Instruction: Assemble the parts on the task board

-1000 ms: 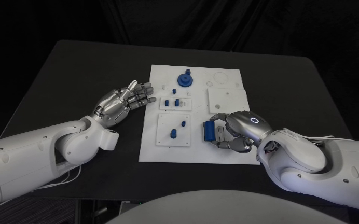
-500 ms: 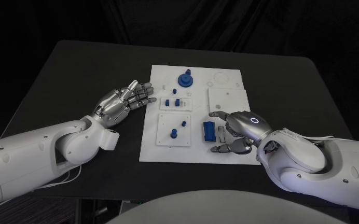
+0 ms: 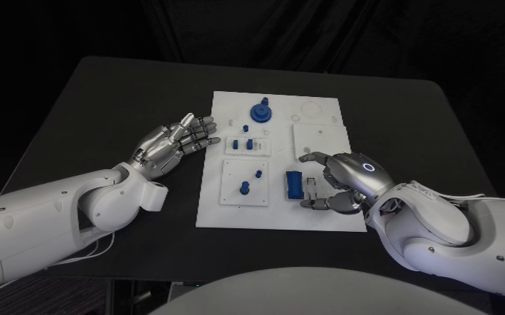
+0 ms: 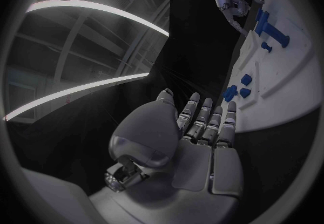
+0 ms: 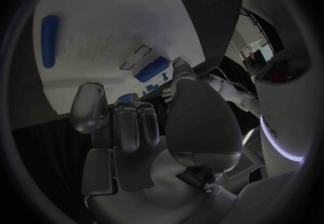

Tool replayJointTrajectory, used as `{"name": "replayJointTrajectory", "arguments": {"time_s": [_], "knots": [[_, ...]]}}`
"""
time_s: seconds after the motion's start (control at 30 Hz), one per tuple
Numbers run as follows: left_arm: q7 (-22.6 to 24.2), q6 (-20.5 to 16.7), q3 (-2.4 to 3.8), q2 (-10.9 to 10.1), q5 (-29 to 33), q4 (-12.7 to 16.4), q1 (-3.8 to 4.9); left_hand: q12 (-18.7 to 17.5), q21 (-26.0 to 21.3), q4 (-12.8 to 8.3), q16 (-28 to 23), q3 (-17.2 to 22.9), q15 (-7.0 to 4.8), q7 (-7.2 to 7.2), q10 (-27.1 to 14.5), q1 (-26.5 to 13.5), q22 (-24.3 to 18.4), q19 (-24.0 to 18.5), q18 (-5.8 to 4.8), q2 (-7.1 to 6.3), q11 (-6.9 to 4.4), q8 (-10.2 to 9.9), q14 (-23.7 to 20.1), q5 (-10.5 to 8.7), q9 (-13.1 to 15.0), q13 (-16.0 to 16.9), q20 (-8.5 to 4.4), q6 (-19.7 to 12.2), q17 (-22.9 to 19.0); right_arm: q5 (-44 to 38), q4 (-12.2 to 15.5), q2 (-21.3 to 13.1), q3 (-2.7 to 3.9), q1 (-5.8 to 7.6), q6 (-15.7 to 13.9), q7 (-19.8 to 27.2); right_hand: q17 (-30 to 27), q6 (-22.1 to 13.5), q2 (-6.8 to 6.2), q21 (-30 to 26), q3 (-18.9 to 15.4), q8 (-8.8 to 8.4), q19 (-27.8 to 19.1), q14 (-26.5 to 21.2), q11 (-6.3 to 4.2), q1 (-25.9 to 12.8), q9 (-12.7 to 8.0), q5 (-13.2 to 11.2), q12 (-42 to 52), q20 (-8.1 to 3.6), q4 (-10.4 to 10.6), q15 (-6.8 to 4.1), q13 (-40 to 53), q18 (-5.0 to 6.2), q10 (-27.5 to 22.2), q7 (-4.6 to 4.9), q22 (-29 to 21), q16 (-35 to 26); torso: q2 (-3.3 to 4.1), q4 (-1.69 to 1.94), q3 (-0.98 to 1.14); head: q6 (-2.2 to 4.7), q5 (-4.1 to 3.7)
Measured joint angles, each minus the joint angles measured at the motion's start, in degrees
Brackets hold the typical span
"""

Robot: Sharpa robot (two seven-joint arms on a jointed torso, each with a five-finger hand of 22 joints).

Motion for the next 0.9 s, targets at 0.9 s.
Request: {"name": "replayJointTrajectory", "arguments": {"time_s": [0.9], "knots": [[0.04, -0.18, 0.0, 0.06, 0.0, 0.28, -0.01, 0.49, 0.23, -0.16, 0.66, 0.16, 0.21, 0.0, 0.43, 0.3, 0.4, 0.0, 0.01, -0.3, 0.43, 0.23, 0.22, 0.22, 0.09, 0.09, 0.0, 0.43, 0.1, 17.7, -0.21, -10.19, -0.13, 7.38, 9.07, -5.08, 0.0, 23.19, 8.46, 6.32, 3.59, 9.79, 1.72, -0.21, 0.54, -2.08, 4.41, 12.53, 0.0, 0.33, -0.42, 0.21, 0.03, -0.01, 0.09, -0.86, -0.02, 1.52, 0.04, 0.21, -0.16, 0.0, -2.13]]}}
